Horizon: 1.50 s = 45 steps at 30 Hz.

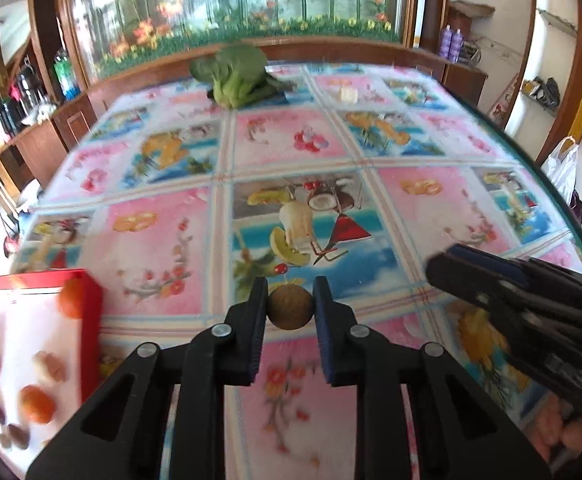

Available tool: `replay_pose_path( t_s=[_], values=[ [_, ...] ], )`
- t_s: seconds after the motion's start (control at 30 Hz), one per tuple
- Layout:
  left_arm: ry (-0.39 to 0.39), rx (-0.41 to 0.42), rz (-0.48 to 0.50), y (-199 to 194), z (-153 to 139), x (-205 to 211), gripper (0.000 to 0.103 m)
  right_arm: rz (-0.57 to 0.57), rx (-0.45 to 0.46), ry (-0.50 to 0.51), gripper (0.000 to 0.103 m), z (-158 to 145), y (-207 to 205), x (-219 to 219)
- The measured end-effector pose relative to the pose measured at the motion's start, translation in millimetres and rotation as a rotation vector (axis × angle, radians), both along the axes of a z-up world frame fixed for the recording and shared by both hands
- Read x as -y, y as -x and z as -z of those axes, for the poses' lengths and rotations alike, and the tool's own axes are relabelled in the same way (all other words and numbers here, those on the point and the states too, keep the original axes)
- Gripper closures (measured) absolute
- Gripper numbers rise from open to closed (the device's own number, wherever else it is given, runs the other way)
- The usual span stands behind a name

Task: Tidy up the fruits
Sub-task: 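Grasp a brown nut with the left tool while the right tool grasps a red date, then carry the nut and the date over the white tray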

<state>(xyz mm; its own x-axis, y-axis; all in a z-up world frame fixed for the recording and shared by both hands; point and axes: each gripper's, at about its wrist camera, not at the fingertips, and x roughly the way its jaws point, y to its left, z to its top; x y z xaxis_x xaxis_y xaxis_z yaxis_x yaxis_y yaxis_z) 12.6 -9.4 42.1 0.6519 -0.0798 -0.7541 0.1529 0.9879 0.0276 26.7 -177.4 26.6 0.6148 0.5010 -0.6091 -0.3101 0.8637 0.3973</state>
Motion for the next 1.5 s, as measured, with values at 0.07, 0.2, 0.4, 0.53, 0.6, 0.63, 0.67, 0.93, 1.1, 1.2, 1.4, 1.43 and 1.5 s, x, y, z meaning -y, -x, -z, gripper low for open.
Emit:
replay_pose_path(
  t_s=[0.07, 0.2, 0.4, 0.53, 0.6, 0.63, 0.67, 0.93, 1.1, 1.2, 1.4, 1.43, 1.5],
  values=[
    [-0.019, 0.038, -0.009, 16.5, -11.8, -5.9, 0.078, -0.006, 0.023, 0.003, 0.08, -2.6, 5.0, -4.7],
    [-0.058, 0.11, -0.035, 51.7, -32.0, -24.5, 0.078, -0.009, 0.051, 0.005, 0.08, -10.8, 19.3, -17.4],
    [-0.068, 0.17, -0.091, 92.6, -47.5, -64.6, 0.078, -0.067, 0.094, 0.011, 0.08, -33.5, 49.3, -59.0],
    [-0.058, 0.197, -0.137, 113.2, -53.5, -94.2, 0.078, -0.118, 0.141, 0.018, 0.08, -52.1, 67.2, -90.0],
    [-0.055, 0.21, -0.168, 122.5, -55.2, -111.2, 0.078, -0.145, 0.16, 0.027, 0.08, -58.3, 75.2, -107.1],
    [-0.054, 0.214, -0.181, 125.8, -55.5, -118.2, 0.078, -0.162, 0.166, 0.033, 0.08, -60.9, 78.7, -117.1],
    [-0.051, 0.219, -0.196, 129.8, -55.5, -126.9, 0.078, -0.182, 0.168, 0.034, 0.08, -62.8, 81.7, -127.5],
    [-0.04, 0.228, -0.3, 150.0, -49.3, -183.8, 0.078, -0.31, 0.157, 0.062, 0.08, -60.8, 93.6, -194.5],
    [-0.024, 0.218, -0.359, 157.3, -40.9, -215.0, 0.078, -0.363, 0.154, 0.075, 0.08, -58.5, 100.8, -221.7],
    [-0.018, 0.211, -0.391, 161.1, -36.4, -230.3, 0.078, -0.383, 0.155, 0.082, 0.08, -57.1, 104.6, -232.6],
    [-0.015, 0.194, -0.433, 163.1, -27.7, -253.8, 0.078, -0.421, 0.133, 0.087, 0.08, -50.6, 110.6, -254.3],
    [-0.015, 0.193, -0.437, 163.3, -26.7, -255.4, 0.078, -0.429, 0.131, 0.09, 0.08, -48.9, 111.7, -258.4],
    [-0.013, 0.188, -0.443, 162.5, -24.3, -259.9, 0.078, -0.44, 0.125, 0.096, 0.08, -46.4, 114.5, -265.2]
  ],
)
